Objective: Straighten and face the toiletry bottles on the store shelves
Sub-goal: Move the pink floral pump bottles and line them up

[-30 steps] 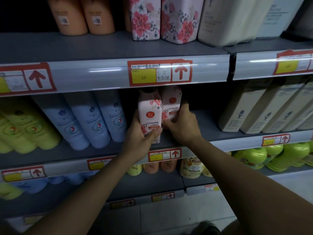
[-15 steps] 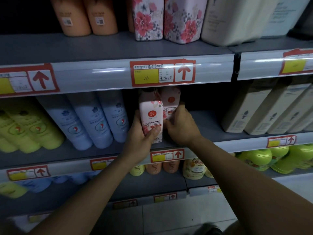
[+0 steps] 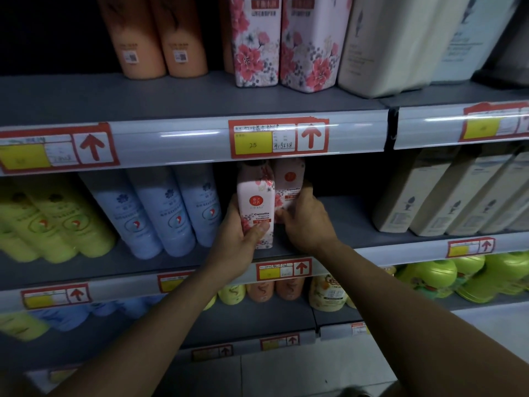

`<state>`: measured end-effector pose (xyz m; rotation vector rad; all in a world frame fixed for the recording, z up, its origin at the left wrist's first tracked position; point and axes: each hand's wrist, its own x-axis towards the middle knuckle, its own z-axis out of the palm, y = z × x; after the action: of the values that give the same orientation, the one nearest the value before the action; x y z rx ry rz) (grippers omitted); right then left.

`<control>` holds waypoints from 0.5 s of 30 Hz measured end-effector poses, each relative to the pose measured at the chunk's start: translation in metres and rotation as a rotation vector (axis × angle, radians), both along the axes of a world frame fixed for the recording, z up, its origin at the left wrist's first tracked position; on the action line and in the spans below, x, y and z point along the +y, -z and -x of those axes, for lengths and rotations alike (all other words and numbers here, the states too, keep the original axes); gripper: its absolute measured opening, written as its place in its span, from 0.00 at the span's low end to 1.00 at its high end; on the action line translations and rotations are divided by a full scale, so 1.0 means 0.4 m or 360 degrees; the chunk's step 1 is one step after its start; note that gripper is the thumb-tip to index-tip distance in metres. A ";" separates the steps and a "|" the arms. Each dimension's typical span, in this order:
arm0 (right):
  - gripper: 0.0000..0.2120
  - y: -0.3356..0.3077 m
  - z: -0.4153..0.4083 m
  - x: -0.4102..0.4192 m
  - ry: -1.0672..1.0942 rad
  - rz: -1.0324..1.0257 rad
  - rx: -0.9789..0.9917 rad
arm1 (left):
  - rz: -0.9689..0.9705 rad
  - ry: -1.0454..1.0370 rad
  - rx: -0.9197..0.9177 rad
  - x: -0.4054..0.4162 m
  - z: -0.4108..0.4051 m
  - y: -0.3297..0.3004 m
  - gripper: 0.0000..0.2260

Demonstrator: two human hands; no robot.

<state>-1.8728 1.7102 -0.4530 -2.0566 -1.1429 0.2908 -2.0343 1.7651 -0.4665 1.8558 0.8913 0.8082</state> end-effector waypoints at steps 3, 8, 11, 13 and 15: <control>0.23 0.005 0.000 -0.007 -0.0017 0.0033 -0.0011 | -0.0023 -0.0053 -0.0003 -0.009 0.005 -0.006 0.26; 0.24 0.006 0.007 -0.038 0.0010 0.0050 -0.0075 | -0.0051 -0.0154 0.0031 -0.030 0.031 -0.013 0.30; 0.25 -0.005 0.011 -0.067 0.0031 -0.0014 -0.0107 | -0.0062 -0.0172 0.0021 -0.049 0.051 -0.030 0.30; 0.27 -0.016 0.014 -0.090 0.0046 -0.0052 -0.0134 | -0.0038 -0.0189 0.0015 -0.065 0.067 -0.049 0.30; 0.25 -0.026 0.017 -0.117 0.0056 -0.0047 -0.0133 | -0.0029 -0.0205 0.0034 -0.079 0.087 -0.071 0.30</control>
<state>-1.8798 1.6633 -0.4425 -2.0777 -1.1527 0.1711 -2.0691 1.7335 -0.4380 1.8403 1.0281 0.8791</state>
